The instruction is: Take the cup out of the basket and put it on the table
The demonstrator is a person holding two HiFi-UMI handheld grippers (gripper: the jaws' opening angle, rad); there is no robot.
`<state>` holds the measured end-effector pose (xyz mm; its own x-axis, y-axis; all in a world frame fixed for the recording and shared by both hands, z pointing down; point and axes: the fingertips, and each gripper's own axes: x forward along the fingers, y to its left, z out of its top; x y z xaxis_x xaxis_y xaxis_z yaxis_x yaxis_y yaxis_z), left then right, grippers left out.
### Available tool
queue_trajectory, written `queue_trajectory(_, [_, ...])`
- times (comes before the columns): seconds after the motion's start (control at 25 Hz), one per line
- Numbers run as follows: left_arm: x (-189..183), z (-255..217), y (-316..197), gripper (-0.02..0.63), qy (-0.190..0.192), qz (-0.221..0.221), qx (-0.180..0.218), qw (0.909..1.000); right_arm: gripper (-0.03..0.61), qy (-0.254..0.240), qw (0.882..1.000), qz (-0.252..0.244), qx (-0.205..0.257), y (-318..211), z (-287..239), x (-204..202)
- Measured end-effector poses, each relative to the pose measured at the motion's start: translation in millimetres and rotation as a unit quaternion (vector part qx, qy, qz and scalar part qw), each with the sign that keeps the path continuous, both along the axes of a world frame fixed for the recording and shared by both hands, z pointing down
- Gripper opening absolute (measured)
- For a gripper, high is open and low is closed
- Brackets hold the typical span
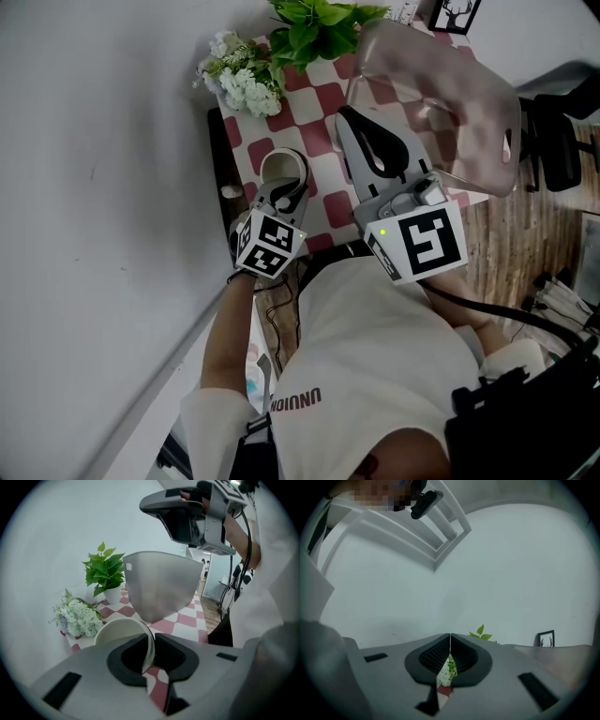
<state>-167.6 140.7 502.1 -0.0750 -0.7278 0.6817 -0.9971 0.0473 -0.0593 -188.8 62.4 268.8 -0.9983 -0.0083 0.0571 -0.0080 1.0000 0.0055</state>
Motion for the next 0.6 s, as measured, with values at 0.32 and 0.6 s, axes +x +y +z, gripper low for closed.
queue_trajectory(0.32, [5,17,1,0.057,0.011,0.002,-0.015,0.9998,0.020,0.001,1.000,0.004,0.000,-4,2,1])
queue_trajectory(0.6, [6,29,1,0.058,0.021,0.002,-0.028,0.9994,0.020,0.003,1.000,0.008,0.000,-8,3,0])
